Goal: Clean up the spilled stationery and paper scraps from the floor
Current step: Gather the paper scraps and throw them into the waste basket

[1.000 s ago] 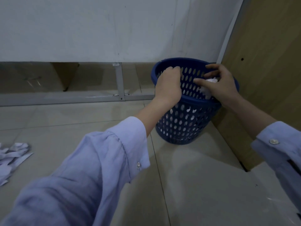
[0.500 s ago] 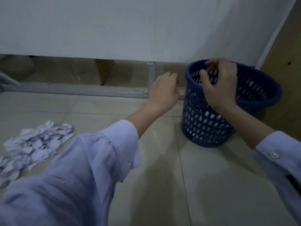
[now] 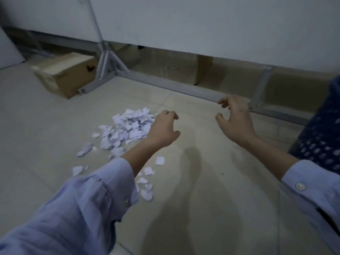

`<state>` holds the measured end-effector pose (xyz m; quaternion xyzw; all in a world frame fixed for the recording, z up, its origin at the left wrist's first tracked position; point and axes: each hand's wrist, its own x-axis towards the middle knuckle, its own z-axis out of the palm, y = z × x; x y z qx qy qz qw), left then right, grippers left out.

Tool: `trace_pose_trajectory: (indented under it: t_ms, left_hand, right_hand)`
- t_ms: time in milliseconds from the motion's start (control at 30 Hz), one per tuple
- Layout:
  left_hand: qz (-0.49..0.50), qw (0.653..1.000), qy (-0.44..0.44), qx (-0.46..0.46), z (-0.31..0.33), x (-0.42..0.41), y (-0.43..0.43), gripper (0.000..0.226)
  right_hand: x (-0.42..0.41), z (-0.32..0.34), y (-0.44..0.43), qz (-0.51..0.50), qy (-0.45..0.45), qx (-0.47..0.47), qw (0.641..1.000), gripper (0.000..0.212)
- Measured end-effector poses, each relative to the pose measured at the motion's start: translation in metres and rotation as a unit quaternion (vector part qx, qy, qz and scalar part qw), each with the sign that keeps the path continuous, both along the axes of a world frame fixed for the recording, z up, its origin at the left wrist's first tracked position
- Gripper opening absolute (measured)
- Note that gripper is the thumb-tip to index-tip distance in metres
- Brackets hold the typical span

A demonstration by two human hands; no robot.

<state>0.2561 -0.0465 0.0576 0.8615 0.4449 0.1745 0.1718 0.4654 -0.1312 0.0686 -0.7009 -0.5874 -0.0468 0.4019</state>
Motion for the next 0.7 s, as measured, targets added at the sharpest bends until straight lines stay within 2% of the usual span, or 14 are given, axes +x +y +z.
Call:
trace_pose_trajectory:
  t_ms: [167, 367, 500, 700]
  left_hand:
    - [0.092, 0.991, 0.052, -0.079, -0.033, -0.094, 0.001, 0.07]
    - [0.166, 0.965, 0.088, -0.185, -0.081, -0.177, -0.027, 0.093]
    - [0.219, 0.947, 0.084, -0.219, -0.107, -0.218, -0.044, 0.109]
    - [0.275, 0.928, 0.104, -0.229, -0.132, -0.277, -0.051, 0.143]
  right_hand:
    - [-0.066, -0.038, 0.021, 0.11, 0.033, -0.183, 0.976, 0.041]
    - [-0.122, -0.091, 0.019, 0.201, 0.019, -0.401, 0.894, 0.076]
    - [-0.14, -0.115, 0.017, 0.23, -0.008, -0.467, 0.854, 0.098]
    - [-0.146, -0.147, 0.026, 0.226, -0.071, -0.513, 0.825, 0.139]
